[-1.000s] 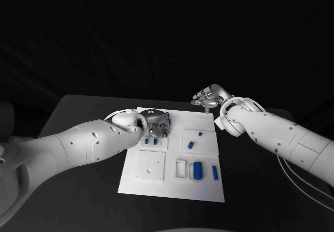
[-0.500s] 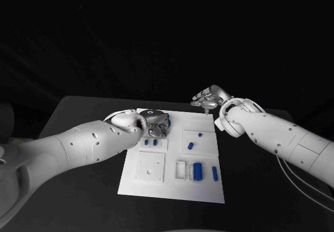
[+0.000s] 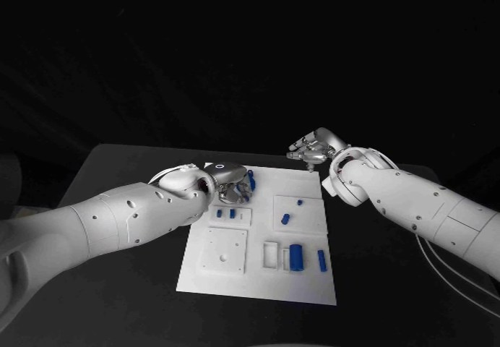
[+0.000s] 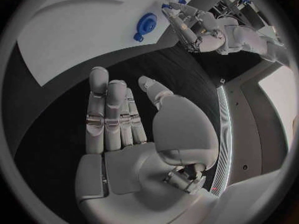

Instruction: Assemble the parts on the task board

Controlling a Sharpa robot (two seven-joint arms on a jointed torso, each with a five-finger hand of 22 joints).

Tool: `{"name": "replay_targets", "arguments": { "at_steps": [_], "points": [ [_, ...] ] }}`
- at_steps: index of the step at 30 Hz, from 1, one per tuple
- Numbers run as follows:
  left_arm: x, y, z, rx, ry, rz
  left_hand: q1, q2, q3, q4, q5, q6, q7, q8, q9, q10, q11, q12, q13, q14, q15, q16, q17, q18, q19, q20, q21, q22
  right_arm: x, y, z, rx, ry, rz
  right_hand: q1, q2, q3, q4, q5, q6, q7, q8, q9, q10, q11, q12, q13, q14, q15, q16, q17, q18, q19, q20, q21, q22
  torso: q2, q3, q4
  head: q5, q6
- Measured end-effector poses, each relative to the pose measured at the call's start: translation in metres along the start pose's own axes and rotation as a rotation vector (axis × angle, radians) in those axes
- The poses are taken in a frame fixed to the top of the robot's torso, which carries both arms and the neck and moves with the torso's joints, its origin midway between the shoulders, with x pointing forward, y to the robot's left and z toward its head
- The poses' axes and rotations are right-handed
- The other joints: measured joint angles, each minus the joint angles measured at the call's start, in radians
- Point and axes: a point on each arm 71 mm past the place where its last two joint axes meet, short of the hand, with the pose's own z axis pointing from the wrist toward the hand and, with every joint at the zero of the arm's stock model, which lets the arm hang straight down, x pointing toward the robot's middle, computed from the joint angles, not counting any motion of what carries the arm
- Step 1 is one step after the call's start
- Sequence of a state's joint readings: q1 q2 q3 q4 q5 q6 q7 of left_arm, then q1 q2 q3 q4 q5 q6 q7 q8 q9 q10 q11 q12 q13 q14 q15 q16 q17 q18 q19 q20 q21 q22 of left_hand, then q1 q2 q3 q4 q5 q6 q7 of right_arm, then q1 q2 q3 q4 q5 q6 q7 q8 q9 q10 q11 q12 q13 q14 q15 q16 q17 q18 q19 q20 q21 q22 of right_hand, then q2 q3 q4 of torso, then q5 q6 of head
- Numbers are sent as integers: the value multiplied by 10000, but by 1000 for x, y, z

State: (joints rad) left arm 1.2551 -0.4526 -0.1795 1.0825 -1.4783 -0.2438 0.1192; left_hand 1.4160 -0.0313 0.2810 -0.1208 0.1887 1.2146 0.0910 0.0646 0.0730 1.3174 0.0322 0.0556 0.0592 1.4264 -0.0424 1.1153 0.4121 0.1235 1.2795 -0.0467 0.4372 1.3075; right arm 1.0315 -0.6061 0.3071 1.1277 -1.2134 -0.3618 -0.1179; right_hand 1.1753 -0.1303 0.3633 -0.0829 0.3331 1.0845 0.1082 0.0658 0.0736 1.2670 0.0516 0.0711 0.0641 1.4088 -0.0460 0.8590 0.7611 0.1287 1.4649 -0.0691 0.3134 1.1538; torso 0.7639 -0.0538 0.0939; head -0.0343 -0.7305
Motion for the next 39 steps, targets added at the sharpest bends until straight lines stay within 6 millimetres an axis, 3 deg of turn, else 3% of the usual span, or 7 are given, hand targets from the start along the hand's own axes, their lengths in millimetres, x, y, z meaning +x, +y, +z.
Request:
{"name": "replay_targets", "arguments": {
  "at_steps": [21,39],
  "points": [
    [-15,22,-29,-526,-326,-872,-1,-2,26,-27,-1,-1,-1,-17,-26,-8,1,-1,-8,13,13,0,1,-7,-21,-20,0,-1,-4,-4,-1,51,-51,-52,0,0,0,0,48,0,-1,0,0,0,0,0,1,0,0,-1,-23,76,0,0,0,-34,-4,-7,8,15,-20],
    [-13,35,-33,-960,9,-883,-2,-3,26,-26,-1,-3,-2,-37,-23,-12,2,-2,2,13,13,0,1,-27,-37,-36,0,6,-5,-4,-2,51,-52,-54,0,0,-30,30,47,-1,-1,0,0,0,0,1,2,0,0,-2,-32,78,0,0,0,-45,7,11,-20,133,6]
  ]
}}
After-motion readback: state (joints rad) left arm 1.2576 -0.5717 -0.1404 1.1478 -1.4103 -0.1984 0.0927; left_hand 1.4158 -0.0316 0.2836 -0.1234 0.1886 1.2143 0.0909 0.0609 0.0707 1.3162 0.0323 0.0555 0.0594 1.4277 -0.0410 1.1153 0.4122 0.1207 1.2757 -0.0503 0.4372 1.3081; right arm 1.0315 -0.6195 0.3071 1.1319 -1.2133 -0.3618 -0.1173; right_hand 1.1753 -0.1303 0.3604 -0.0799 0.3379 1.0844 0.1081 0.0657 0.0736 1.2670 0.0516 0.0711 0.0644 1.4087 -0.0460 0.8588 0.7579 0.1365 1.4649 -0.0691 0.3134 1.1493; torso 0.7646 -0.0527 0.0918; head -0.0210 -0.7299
